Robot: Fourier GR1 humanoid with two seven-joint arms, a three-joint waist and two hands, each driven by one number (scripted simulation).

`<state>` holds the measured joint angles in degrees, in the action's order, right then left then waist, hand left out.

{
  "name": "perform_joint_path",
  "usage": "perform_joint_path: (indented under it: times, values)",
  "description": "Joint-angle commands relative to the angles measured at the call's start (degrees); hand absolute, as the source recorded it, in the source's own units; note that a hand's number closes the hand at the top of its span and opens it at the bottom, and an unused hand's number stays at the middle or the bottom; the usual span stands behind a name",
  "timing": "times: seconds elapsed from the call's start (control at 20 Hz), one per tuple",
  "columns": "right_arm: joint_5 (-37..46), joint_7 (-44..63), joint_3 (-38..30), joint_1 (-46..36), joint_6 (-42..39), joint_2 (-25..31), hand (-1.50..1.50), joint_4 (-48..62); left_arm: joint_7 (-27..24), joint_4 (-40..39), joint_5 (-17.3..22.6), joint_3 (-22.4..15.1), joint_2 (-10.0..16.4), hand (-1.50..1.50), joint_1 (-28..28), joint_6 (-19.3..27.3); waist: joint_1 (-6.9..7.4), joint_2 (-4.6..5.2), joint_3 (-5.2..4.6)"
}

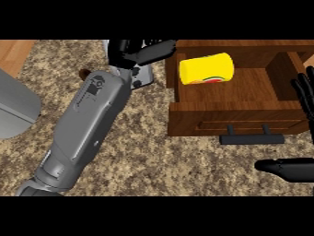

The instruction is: Pick up the cup, place it into the drawer and close the drawer

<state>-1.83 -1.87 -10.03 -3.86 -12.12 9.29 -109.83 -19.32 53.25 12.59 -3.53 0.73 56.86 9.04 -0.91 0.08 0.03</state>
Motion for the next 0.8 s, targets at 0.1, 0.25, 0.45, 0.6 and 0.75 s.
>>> perform_joint_path:
  times: [0.1, 0.25, 0.45, 0.6, 0.75]
  values:
    - [-3.09, 2.65, -2.26, -1.43, -1.37, 1.89, -1.50, -0.28, 3.62, -8.84, 3.51, -0.73, -0.71, 1.50, 9.34, 4.29, -0.60, 0.14, -0.01]
    - [-2.58, -2.16, -3.24, -1.66, -2.52, 2.43, -1.50, 5.07, 3.12, -12.45, 7.79, -5.54, -0.72, 1.50, 10.57, 6.99, -0.94, 0.28, 0.02]
    - [-0.91, 0.67, -0.50, -1.82, -0.58, 0.66, -1.50, 0.24, -0.54, -19.70, 10.19, -6.73, -0.73, 1.50, 12.89, 7.31, -1.17, 0.33, 0.00]
    - [-0.24, -3.69, -0.31, -0.75, -1.55, 0.12, -1.50, 3.75, 0.62, -20.14, 13.96, -13.37, -0.73, 1.50, 14.04, 10.58, -1.90, 0.43, 0.04]
    - [-1.97, -1.12, -1.17, -0.72, -2.64, 1.50, -1.50, 2.03, -0.96, -22.05, 17.48, -15.92, -0.73, 1.50, 13.23, 10.02, -2.46, 0.45, 0.03]
